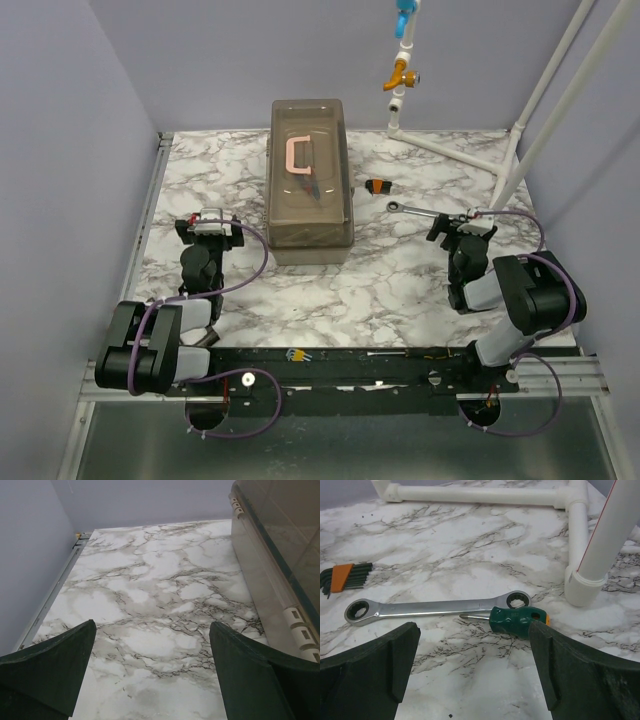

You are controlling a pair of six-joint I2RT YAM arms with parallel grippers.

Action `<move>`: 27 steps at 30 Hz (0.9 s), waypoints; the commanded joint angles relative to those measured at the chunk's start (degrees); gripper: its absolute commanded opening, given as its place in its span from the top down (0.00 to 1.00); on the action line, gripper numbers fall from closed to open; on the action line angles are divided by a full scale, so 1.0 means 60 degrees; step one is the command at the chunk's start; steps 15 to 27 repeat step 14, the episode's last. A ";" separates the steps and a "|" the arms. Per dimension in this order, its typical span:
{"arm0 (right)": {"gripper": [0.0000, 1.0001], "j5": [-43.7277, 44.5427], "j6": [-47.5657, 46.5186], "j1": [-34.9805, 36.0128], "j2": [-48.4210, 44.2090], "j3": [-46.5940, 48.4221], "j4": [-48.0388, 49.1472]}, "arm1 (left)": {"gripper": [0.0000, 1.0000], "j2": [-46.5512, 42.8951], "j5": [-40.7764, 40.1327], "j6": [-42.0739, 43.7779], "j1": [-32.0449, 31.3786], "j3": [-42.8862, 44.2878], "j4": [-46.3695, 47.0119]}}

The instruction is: Pack the tool kit

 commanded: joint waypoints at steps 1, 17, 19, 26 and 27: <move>0.00 -0.0310 -0.0033 -0.0061 0.0130 -0.0181 0.0725 | 0.02 -0.0134 -0.0004 -0.0222 0.0089 0.0201 -0.0286; 0.00 -0.0308 -0.0005 -0.0058 0.0113 -0.0187 0.0716 | 0.02 -0.0131 0.0463 -0.0354 0.0325 0.0398 -0.0678; 0.00 -0.0308 -0.0005 -0.0058 0.0113 -0.0187 0.0716 | 0.02 -0.0131 0.0463 -0.0354 0.0325 0.0398 -0.0678; 0.00 -0.0308 -0.0005 -0.0058 0.0113 -0.0187 0.0716 | 0.02 -0.0131 0.0463 -0.0354 0.0325 0.0398 -0.0678; 0.00 -0.0308 -0.0005 -0.0058 0.0113 -0.0187 0.0716 | 0.02 -0.0131 0.0463 -0.0354 0.0325 0.0398 -0.0678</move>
